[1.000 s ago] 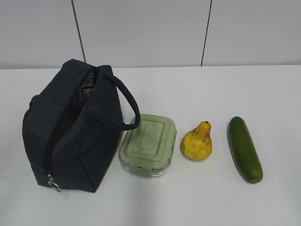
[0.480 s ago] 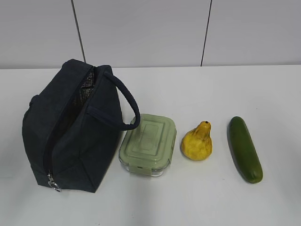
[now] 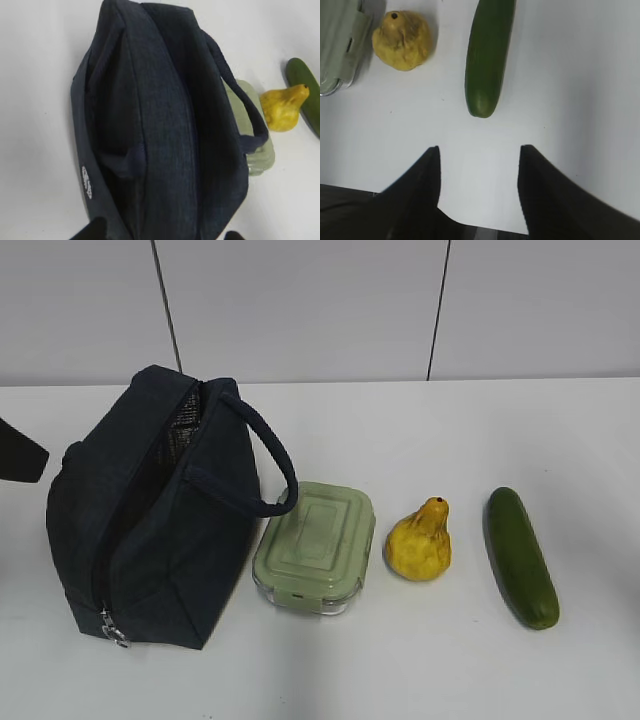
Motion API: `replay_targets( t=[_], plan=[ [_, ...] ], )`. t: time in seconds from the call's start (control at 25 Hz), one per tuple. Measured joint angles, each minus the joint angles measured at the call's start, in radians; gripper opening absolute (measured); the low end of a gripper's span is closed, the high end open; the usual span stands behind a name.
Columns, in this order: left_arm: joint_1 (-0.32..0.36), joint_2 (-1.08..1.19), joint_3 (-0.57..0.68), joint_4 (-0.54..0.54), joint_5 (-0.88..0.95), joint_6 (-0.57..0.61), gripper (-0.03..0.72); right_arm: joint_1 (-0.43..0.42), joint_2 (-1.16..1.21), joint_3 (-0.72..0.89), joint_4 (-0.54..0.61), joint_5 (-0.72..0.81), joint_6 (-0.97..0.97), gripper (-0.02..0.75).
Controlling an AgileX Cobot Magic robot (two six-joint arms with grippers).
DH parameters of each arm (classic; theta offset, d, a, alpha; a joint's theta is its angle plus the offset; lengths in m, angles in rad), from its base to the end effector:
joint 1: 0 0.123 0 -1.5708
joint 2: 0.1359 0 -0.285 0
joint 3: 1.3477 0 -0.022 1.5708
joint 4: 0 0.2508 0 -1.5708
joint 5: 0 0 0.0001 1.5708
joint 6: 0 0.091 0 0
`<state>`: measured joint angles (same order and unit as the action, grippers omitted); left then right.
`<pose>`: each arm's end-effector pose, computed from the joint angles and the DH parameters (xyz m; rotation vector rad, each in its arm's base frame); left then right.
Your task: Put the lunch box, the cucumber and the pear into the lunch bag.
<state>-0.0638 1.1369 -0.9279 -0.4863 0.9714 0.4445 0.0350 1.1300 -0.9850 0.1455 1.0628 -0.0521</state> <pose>0.2081 -0.0485 0.3146 0.4178 2.5198 -0.4796 0.2051 0.0187 0.3212 -0.0609 2.6842 0.1874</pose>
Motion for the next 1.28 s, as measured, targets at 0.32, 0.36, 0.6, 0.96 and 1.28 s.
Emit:
replay_targets(
  t=[0.32, 0.36, 0.6, 0.96, 1.28],
  plan=[
    [0.000, 0.013, -0.027, -0.004, -0.023, 0.003, 0.414, 0.000, 0.244, -0.128, 0.033, 0.020, -0.002, 0.443],
    [0.000, 0.013, -0.027, -0.004, -0.026, 0.003, 0.414, 0.000, 0.276, -0.145, 0.035, 0.025, -0.004, 0.474],
    [0.000, 0.014, -0.028, -0.004, -0.043, 0.004, 0.414, 0.000, 0.454, -0.246, 0.114, 0.053, -0.025, 0.594],
    [0.000, 0.015, -0.028, -0.004, -0.066, 0.007, 0.414, 0.002, 0.652, -0.332, 0.055, 0.063, 0.025, 0.590],
    [0.000, 0.015, -0.028, 0.003, -0.075, 0.007, 0.414, 0.084, 0.714, -0.335, -0.060, -0.029, 0.100, 0.589]
  ],
)
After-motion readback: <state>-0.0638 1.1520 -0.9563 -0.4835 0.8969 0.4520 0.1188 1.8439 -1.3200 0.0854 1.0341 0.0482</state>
